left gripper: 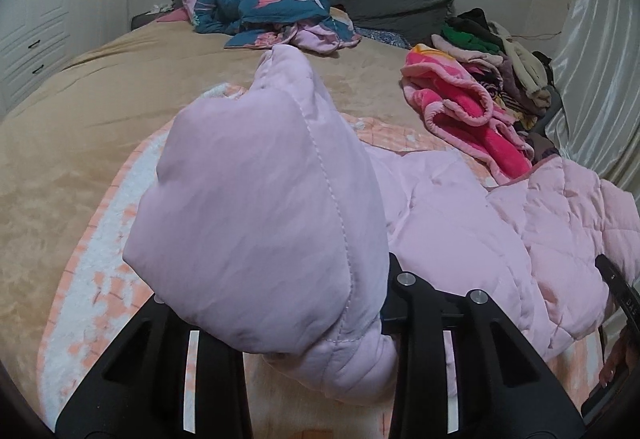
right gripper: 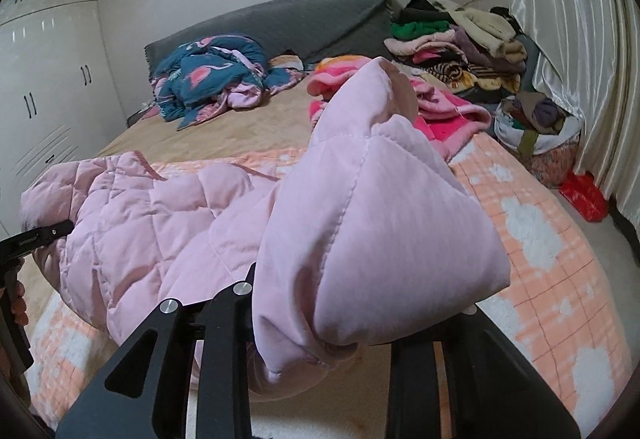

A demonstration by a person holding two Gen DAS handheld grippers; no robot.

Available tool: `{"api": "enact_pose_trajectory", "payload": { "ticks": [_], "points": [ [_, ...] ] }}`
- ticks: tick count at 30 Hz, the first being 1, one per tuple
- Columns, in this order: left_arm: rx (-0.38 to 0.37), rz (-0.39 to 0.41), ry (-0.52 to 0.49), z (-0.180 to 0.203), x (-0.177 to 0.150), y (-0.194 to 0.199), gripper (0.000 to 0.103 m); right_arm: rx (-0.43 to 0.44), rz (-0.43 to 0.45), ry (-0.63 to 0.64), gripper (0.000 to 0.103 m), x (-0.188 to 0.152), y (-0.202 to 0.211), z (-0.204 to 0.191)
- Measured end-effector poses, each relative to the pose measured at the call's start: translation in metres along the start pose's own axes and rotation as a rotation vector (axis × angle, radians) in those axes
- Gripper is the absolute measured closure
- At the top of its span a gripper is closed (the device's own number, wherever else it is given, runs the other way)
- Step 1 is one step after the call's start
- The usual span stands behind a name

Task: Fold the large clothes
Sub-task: 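Lift the folded edge with both tools and fold it over the jacket body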

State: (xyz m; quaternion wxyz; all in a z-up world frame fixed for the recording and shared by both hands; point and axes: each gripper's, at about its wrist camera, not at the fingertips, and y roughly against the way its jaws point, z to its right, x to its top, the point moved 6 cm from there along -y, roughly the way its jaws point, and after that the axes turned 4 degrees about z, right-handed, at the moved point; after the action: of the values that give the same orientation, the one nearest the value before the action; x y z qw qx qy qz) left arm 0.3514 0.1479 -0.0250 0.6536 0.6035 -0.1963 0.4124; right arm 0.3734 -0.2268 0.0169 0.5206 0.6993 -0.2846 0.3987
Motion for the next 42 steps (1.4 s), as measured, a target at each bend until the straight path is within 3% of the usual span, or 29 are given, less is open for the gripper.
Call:
{"api": "enact_pose_trajectory", "payload": {
  "ticks": [12,42],
  "points": [
    [-0.019,0.018,-0.013,0.003,-0.011,0.035,0.078,0.017,0.017,0.038,0.077,-0.009,0.043,-0.014],
    [-0.011,0.02,-0.065,-0.004,-0.065,0.08,0.077,-0.004,-0.002,0.058,0.077,-0.049,0.095,-0.019]
  ]
}}
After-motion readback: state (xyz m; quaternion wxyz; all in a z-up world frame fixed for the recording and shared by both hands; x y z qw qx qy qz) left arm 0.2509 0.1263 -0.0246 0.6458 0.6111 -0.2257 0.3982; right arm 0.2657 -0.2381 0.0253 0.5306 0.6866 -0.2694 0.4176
